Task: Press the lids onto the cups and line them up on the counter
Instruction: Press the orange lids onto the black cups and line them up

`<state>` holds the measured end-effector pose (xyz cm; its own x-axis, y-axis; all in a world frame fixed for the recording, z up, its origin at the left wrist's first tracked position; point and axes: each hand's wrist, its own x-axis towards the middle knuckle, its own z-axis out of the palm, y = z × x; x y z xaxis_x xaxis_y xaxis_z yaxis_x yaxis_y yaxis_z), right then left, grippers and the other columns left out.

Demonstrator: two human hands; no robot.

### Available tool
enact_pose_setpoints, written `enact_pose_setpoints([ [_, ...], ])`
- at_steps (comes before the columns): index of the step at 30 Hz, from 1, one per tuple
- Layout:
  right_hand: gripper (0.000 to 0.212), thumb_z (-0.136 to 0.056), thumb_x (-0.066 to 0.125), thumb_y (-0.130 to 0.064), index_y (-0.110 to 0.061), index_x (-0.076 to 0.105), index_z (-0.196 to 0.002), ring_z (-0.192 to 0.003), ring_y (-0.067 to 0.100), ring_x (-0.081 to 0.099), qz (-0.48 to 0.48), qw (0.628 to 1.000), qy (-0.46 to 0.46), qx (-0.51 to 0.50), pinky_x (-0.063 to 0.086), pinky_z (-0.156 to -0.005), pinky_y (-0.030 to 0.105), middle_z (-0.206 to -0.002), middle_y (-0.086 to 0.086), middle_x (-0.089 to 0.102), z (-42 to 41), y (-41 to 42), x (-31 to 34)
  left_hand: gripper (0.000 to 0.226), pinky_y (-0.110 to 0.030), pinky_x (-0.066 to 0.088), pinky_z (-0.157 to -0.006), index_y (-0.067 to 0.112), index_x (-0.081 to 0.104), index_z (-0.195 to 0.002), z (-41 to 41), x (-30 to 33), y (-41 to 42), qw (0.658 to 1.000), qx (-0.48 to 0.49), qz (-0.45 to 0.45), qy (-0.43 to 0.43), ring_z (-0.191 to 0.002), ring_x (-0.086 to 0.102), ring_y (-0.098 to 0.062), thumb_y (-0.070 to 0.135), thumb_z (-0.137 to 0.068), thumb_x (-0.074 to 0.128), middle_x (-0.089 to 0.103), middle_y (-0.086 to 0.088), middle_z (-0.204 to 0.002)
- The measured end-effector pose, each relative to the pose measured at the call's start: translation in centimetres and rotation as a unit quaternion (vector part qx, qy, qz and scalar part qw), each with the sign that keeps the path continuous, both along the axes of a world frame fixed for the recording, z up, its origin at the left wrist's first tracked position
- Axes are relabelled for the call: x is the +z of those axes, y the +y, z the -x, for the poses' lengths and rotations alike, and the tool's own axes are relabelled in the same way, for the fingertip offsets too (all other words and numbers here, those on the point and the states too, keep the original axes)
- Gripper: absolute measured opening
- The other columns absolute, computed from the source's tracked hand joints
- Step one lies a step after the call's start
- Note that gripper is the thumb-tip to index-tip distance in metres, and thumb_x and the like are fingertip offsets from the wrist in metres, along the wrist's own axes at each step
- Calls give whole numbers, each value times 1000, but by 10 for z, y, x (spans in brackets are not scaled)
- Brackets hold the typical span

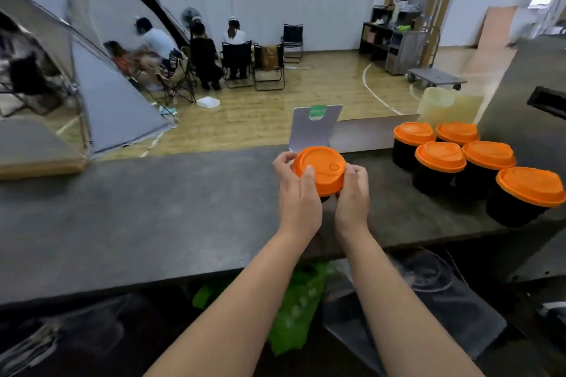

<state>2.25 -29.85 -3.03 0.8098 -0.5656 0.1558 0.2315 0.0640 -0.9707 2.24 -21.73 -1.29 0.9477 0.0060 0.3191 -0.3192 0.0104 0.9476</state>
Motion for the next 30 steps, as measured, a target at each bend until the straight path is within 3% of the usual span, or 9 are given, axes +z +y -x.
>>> enact_pose_setpoints([
  [2,25,-86,35,-44,-26,45,-100,-86,12,53,2,998,-7,67,43,-75,26,-98,-1,55,-19,40,1,31,-17,41,-73,23,30,-116,-14,6,40,998,53,23,-8,-93,48,-5,30,-86,31,44,8,-108],
  [5,41,-89,27,-48,-28,48,-118,-100,7,57,25,988,-20,153,48,-84,22,-114,-2,57,-38,100,-2,26,-17,44,-64,20,31,-113,-30,12,98,993,114,39,13,-89,50,-10,27,-88,31,45,4,-104],
  [8,46,-88,24,-54,-31,49,-120,-111,16,56,49,978,16,203,47,-99,37,-121,3,57,-50,151,-10,12,-26,43,-63,20,42,-104,-46,8,152,985,163,7,65,-86,52,-18,23,-96,33,51,3,-95],
  [10,49,-88,23,-59,-31,48,-121,-115,21,53,71,972,41,221,43,-103,44,-123,4,56,-54,180,-17,17,-30,43,-67,23,52,-94,-53,3,185,976,203,-28,78,-89,54,-20,27,-92,35,56,6,-90],
  [14,26,-105,27,-38,-28,44,-121,-109,25,53,110,972,48,202,42,-98,43,-121,8,57,-53,225,-27,29,-28,42,-72,24,67,-87,-57,-12,234,947,295,-98,76,-84,59,-14,29,-102,42,65,10,-82],
  [16,23,-102,30,-40,-30,45,-116,-110,26,54,136,977,43,160,41,-99,43,-118,5,59,-51,239,-28,37,-26,39,-72,23,69,-83,-57,-16,248,940,316,-101,81,-82,59,-14,35,-104,41,66,7,-81],
  [20,55,-81,22,-53,-34,51,-124,-114,22,52,186,976,13,112,41,-101,42,-118,-2,56,-50,249,-30,45,-26,45,-80,25,74,-94,-58,-24,258,961,260,-46,78,-92,63,-12,34,-107,31,70,9,-92],
  [25,38,-88,28,-48,-48,51,-119,-112,13,58,199,970,-18,139,43,-101,51,-118,-19,60,-55,249,-39,37,-16,47,-90,38,59,-116,-54,-49,254,985,173,-8,11,-106,59,5,39,-100,26,63,20,-115],
  [30,35,-89,26,-50,-50,49,-116,-102,-4,57,207,969,-17,134,48,-95,41,-110,-29,58,-54,249,-38,45,-13,46,-88,31,55,-121,-60,-59,255,989,145,13,-25,-105,58,4,48,-95,24,61,14,-118],
])
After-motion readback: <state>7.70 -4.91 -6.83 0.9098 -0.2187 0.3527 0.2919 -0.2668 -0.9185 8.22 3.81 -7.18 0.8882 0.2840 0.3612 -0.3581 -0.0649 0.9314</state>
